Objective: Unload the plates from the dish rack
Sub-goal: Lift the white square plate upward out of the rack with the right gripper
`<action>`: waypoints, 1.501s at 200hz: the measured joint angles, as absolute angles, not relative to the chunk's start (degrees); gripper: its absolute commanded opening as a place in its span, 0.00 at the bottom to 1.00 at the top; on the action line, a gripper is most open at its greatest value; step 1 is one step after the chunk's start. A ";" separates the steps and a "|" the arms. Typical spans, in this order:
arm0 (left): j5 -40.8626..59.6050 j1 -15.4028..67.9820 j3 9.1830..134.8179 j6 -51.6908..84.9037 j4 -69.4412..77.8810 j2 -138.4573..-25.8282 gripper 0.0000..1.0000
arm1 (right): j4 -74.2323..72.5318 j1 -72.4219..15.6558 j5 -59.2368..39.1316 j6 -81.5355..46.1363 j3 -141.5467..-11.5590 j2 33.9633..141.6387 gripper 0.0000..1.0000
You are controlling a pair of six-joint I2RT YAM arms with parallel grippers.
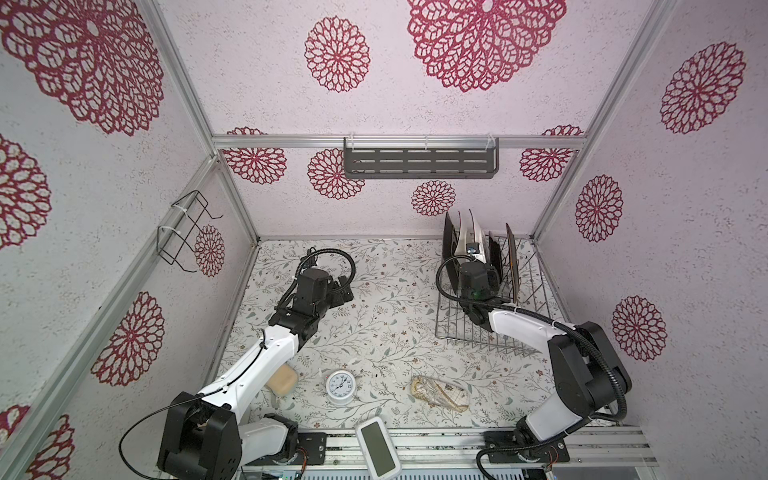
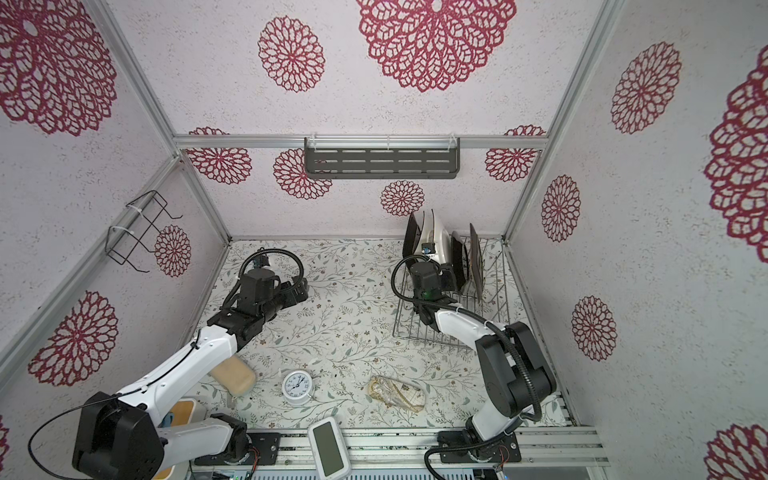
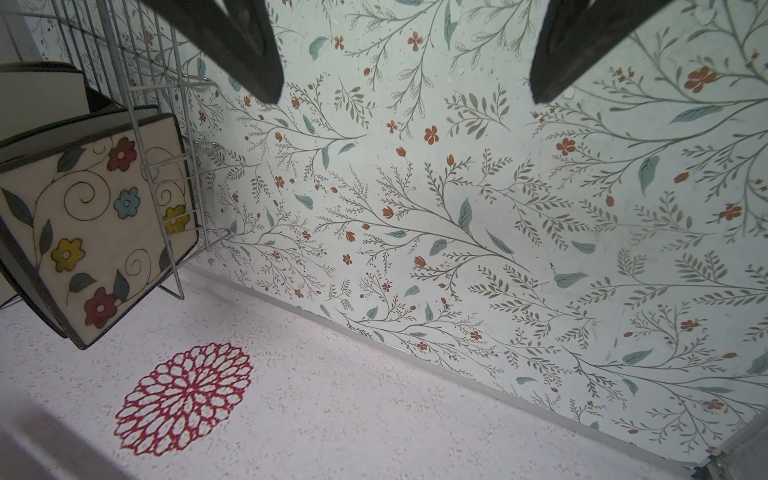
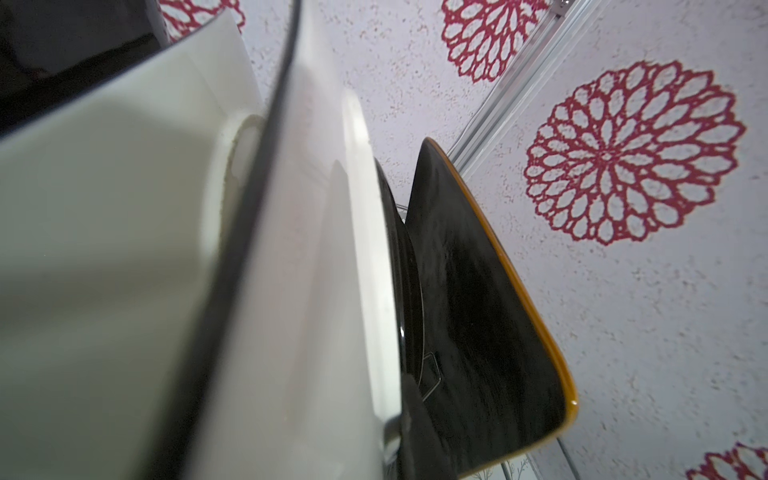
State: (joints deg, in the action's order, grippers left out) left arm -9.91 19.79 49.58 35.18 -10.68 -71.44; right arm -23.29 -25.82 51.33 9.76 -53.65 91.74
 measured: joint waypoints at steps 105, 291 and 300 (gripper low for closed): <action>-9.93 19.90 49.58 35.18 -10.70 -70.91 0.97 | -24.36 -27.18 52.99 13.10 -53.65 91.57 0.00; -9.98 19.90 49.58 35.18 -10.83 -70.83 0.97 | -25.26 -28.95 54.43 15.49 -55.07 89.73 0.00; -10.00 19.90 49.58 35.18 -10.92 -70.83 0.97 | -25.04 -29.04 54.43 15.49 -55.44 89.69 0.00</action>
